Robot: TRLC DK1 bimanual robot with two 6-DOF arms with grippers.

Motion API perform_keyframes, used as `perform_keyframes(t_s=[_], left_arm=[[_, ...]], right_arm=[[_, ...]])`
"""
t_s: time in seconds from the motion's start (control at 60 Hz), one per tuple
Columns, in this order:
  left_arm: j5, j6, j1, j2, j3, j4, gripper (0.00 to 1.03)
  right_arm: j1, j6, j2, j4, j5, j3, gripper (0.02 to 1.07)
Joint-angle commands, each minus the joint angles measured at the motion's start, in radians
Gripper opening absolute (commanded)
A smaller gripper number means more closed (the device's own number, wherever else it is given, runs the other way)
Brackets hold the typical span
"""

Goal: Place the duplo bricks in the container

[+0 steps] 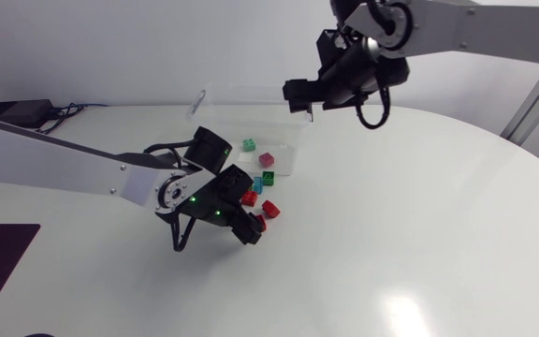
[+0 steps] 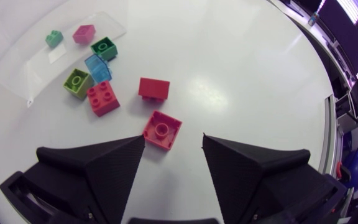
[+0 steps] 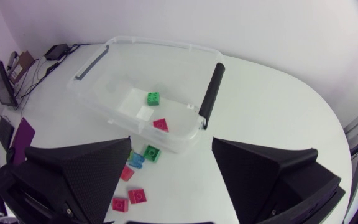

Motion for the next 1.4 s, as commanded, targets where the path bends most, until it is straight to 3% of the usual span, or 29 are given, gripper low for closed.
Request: perform_keyframes(t_s=[0.0,0.483,0.917,1.15,1.183,1.267,1.383], left_arm=[[0.029,0.069,0.015,0.047,0.042,-0.031,0.65],[0.055,0.259,0.044,0.13,0.111,-0.052,0.65],[0.049,0.399,0.05,0.182,0.151,-0.049,0.65],[0.049,0.412,0.027,0.238,0.185,-0.06,0.65],[0.049,0.414,0.023,0.238,0.183,-0.06,0.59],[0.054,0.412,0.018,0.251,0.188,-0.06,0.21],[0.061,0.408,0.018,0.247,0.176,-0.068,0.2]], right_arm=[[-0.001,-0.029,-0.099,0.019,-0.028,-0.117,0.98],[0.011,-0.106,-0.346,0.09,-0.092,-0.537,0.99],[0.037,-0.132,-0.372,0.141,-0.098,-0.665,1.0],[0.045,-0.146,-0.381,0.145,-0.1,-0.683,1.0],[0.045,-0.146,-0.374,0.154,-0.1,-0.688,1.0],[0.046,-0.147,-0.338,0.202,-0.1,-0.701,1.0],[0.052,-0.151,-0.257,0.297,-0.1,-0.72,1.0]])
